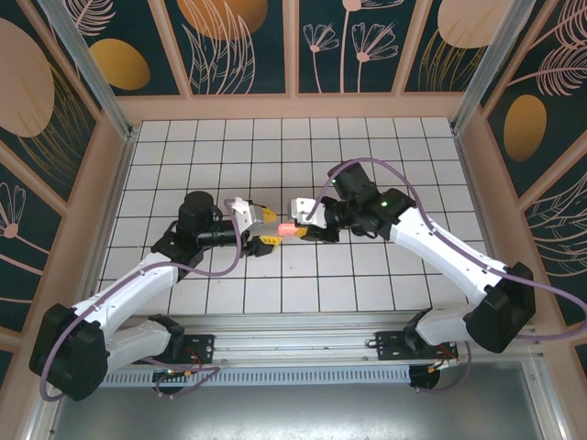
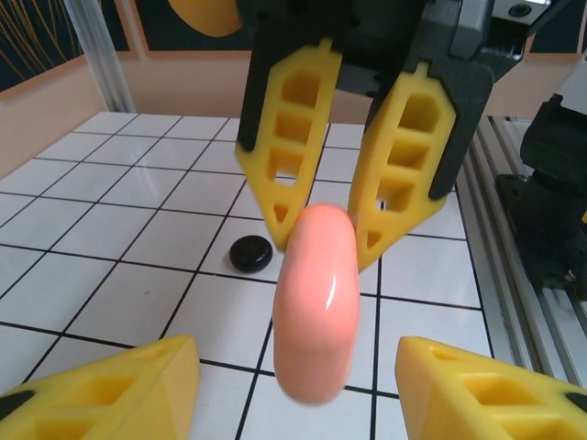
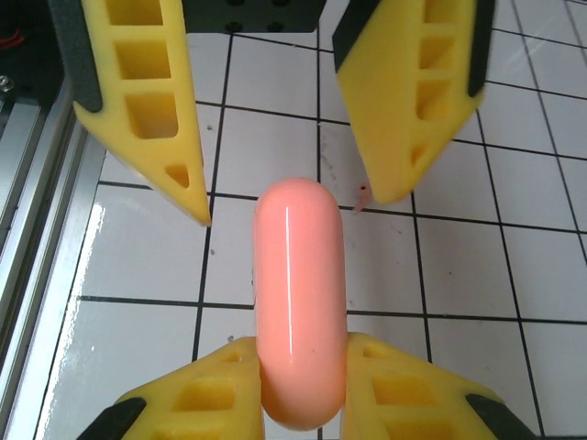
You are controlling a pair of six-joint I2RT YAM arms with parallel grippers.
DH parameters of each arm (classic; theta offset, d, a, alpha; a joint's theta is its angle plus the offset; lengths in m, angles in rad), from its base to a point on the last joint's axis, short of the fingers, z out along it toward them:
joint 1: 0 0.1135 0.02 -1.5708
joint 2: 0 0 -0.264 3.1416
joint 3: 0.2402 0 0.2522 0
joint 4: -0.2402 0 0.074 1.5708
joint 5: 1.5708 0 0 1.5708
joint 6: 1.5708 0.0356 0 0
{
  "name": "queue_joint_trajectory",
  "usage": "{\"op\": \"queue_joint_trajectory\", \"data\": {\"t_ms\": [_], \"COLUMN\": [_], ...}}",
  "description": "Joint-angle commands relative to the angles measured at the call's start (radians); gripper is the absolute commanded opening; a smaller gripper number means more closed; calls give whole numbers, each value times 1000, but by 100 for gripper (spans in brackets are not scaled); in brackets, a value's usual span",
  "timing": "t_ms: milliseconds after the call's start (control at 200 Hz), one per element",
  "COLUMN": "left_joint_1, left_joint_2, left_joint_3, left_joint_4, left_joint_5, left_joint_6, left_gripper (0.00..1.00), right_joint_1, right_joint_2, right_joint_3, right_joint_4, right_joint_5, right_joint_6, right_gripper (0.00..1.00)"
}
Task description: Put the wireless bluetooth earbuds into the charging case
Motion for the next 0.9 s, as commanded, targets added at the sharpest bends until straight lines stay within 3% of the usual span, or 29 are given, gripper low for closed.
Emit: {"op": "queue_joint_trajectory", "data": {"t_ms": [0, 370, 896], "left_joint_1": [-8, -18, -22], "left_joint_2": [3, 34, 14], "left_joint_3": [31, 35, 34], "left_joint_4": [-21, -20, -13], "left_joint_5": [40, 79, 66], "left_joint_6": [41, 37, 29], "left_gripper": [57, 49, 20], "right_joint_1": [12, 11, 8], "right_joint_2": [24, 30, 30], "right_joint_3": [53, 79, 66], "right_joint_4": [-41, -25, -10], "right_joint_5": [-5, -81, -117], "right_joint_6": [-49, -91, -87], "right_gripper": [20, 21, 24]}}
